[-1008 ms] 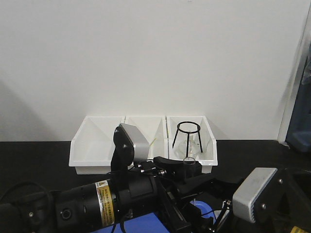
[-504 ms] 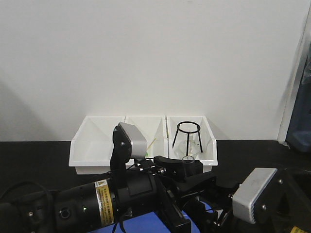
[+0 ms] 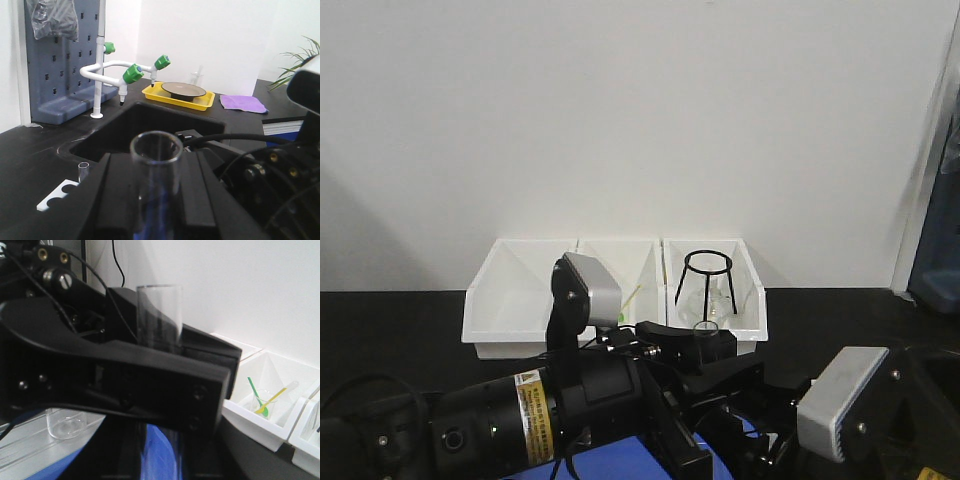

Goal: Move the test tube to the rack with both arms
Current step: 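Grasp the test tube with the right gripper and open the left gripper, then carry the test tube with the right gripper over the white rack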

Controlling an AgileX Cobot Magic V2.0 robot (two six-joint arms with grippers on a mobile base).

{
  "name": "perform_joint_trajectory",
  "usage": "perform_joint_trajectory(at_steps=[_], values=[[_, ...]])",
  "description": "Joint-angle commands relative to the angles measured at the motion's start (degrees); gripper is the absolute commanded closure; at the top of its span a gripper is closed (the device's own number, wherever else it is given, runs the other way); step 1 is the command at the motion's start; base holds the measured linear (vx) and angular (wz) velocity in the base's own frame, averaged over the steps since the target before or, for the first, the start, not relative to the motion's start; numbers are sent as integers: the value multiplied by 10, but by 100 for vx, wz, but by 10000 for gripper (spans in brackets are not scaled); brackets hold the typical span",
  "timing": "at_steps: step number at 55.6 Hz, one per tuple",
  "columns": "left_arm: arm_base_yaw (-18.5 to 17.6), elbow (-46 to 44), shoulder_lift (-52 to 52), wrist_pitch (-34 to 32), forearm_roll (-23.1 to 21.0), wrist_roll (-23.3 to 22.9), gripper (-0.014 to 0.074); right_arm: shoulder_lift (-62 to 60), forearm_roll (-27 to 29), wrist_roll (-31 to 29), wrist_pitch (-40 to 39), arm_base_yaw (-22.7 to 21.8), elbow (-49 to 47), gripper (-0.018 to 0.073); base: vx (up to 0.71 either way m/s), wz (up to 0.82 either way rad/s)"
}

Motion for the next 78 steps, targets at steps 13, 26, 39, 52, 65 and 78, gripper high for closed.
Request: perform_joint_trajectory(at_steps=[13, 26, 39, 52, 65, 78], values=[[-3, -20, -22, -29, -25, -3, 259, -9, 15, -3, -34, -2, -19, 572, 0, 0], [-2, -20, -37, 4, -26, 3, 71, -9, 15, -3, -33, -3, -19, 572, 0, 0], [-2, -20, -125, 155, -26, 42, 92, -9, 51, -4, -34, -3, -18, 570, 0, 0], [-2, -18, -222, 435, 18, 41, 469, -9, 241, -152, -37, -3, -16, 568, 0, 0], [-2, 34, -294, 573, 33, 41, 604, -40, 501, -341, -244, -4, 80, 568, 0, 0], [-2, 83, -326, 573, 34, 36, 604, -69, 496, -309, -245, -119, 130, 568, 0, 0]])
